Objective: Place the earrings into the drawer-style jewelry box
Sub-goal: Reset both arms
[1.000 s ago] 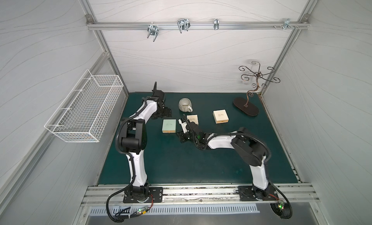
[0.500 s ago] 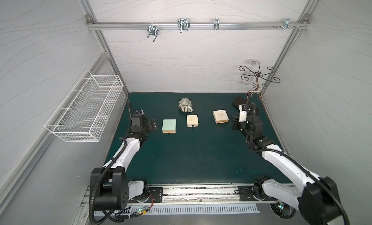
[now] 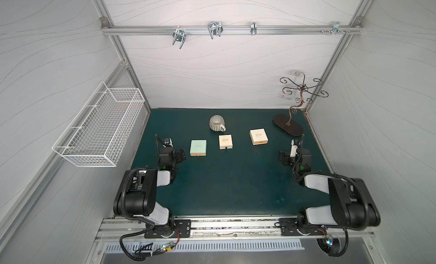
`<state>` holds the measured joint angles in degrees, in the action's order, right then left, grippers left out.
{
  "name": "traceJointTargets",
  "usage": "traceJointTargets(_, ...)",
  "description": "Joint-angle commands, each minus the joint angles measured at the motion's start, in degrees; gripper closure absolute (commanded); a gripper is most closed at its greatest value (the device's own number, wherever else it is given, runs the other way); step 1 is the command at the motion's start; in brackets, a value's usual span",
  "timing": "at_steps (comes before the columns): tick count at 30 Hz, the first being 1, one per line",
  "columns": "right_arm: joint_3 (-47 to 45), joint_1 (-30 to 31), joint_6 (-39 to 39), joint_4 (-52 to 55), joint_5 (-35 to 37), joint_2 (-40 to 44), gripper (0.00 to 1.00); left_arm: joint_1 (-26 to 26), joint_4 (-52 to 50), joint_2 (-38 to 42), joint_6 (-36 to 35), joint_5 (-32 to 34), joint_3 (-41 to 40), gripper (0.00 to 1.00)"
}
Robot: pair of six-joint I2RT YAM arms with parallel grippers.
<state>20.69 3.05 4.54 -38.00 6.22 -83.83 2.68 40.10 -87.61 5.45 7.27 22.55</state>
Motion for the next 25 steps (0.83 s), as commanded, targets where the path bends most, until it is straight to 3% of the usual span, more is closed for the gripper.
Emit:
traceJointTargets(1,0.62,0.94,-3.43,-17.32,-3.35,-7.26,0.01,-0.04,8.37,-1.17,-1.75,-0.78,1.38,0.01)
traceJointTargets(2,2.50,1.75,-3.94,-8.82,-2.51,-4.55,0.01,-0.04,5.01,-0.29,-1.60,-0.86,2.27,0.01)
traceJointTargets(4,2.04,2.22,-4.71,-14.82,-2.61,-7.33,0.01,-0.13,6.69,-1.03,-1.77,-0.55,1.90,0.01)
traceJointTargets(6,4.84,1.90,-4.02,-6.80,-2.31,-6.11,0.01,-0.21,5.09,-0.48,-1.80,-0.67,2.24,0.01)
traceJointTargets(7,4.37,1.85,-4.30,-10.22,-2.10,-7.15,0.01,-0.22,5.25,-0.49,-1.81,-0.54,2.08,0.01)
traceJointTargets(25,4.45,2.12,-4.22,-8.85,-1.38,-6.61,0.01,-0.74,5.42,-0.63,-2.03,0.38,2.21,0.01)
